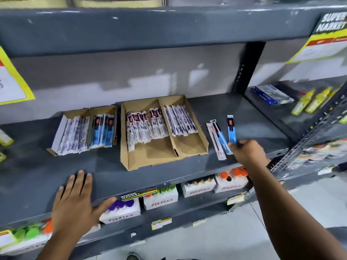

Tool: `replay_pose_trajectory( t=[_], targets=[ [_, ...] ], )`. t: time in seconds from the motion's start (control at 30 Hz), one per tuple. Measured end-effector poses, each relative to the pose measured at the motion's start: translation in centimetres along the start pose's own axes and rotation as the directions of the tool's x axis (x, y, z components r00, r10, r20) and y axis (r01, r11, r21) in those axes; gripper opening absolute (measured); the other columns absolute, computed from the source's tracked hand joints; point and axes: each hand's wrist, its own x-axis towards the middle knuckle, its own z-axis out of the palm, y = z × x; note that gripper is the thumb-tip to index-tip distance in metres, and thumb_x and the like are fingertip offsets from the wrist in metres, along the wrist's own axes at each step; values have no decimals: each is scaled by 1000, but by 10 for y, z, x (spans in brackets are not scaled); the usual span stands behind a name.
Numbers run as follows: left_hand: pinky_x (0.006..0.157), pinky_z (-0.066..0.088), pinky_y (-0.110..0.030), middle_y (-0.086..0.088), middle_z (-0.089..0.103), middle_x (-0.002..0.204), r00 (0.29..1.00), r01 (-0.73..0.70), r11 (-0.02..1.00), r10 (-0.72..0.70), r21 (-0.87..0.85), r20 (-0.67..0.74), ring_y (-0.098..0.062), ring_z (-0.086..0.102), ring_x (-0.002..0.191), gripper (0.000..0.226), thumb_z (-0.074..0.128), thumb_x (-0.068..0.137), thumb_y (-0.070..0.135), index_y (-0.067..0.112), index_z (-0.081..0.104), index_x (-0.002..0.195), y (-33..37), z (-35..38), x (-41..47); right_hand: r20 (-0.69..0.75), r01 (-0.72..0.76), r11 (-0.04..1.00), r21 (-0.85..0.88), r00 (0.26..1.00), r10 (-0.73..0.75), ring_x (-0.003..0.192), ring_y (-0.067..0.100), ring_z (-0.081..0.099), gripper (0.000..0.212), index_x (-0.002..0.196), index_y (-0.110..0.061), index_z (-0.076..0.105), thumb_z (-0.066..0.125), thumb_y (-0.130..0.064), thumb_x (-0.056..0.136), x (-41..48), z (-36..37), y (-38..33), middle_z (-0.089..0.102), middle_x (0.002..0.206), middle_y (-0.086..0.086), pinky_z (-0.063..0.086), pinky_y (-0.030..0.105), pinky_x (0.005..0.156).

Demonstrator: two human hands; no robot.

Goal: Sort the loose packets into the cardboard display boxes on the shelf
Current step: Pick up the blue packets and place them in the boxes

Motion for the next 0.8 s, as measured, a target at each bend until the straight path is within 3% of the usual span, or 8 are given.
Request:
replay_pose_trajectory(
  t=[0.1, 0.27, 0.33, 0.43, 0.53, 0.67, 0.8],
  targets=[
    [105, 32, -60, -23, 41, 146, 1000, 1, 1000, -1, 7, -8, -42, 37, 134, 112, 22, 73, 87, -2, 46, 136, 2, -3, 0, 37, -36, 998, 53, 999, 34, 83, 35, 62, 29, 87, -18, 72, 62, -43, 77, 6, -3, 0, 64, 78, 8, 52, 41, 78],
    [104, 33, -61, -24, 42, 145, 1000, -9, 1000, 9, 29, 7, -43, 39, 132, 109, 23, 76, 86, -2, 47, 135, 1, -3, -2, 78, -115, 990, 78, 991, 109, 84, 36, 60, 20, 83, -17, 65, 59, -35, 78, 11, -5, -1, 63, 83, 11, 50, 48, 87],
    [105, 32, -60, -23, 42, 145, 1000, -6, 1000, 5, 31, 11, -42, 38, 133, 108, 23, 76, 85, -1, 47, 136, 2, -2, -2, 75, -138, 984, 109, 989, 130, 79, 35, 57, 19, 79, -14, 62, 56, -32, 79, 14, -6, 1, 62, 80, 12, 49, 45, 84],
    [106, 30, -58, -21, 41, 147, 1000, 6, 1000, -7, 21, 6, -40, 36, 135, 109, 20, 76, 86, 0, 46, 137, 2, -1, -2, -11, -149, 938, 314, 987, 160, 62, 23, 53, 22, 73, -11, 63, 59, -30, 83, 16, -8, 4, 63, 72, 10, 41, 35, 67],
    [106, 30, -58, -20, 40, 147, 1000, 14, 1000, -14, 12, 10, -39, 36, 136, 109, 19, 77, 87, 1, 45, 138, 1, -1, -2, -96, -70, 746, 662, 980, 176, 61, 13, 60, 9, 78, -16, 69, 70, -24, 82, 8, -14, 3, 72, 80, 8, 44, 29, 62],
    [104, 33, -58, -21, 44, 144, 1000, 23, 1000, -23, 2, 18, -40, 40, 133, 108, 20, 78, 86, 0, 48, 135, 2, -1, -3, -183, 165, 617, 770, 982, -34, 51, -2, 56, 10, 76, -28, 73, 70, -21, 83, -14, -36, -26, 72, 66, -11, 49, 17, 53],
    [104, 33, -58, -21, 43, 145, 999, 24, 1000, -24, -9, 22, -40, 39, 134, 108, 18, 78, 87, 0, 48, 135, 2, -4, -3, -23, 174, 521, 835, 959, -284, 48, 4, 47, 9, 87, -17, 77, 69, -14, 84, -42, -46, -71, 70, 64, -4, 40, 13, 45]
  ],
)
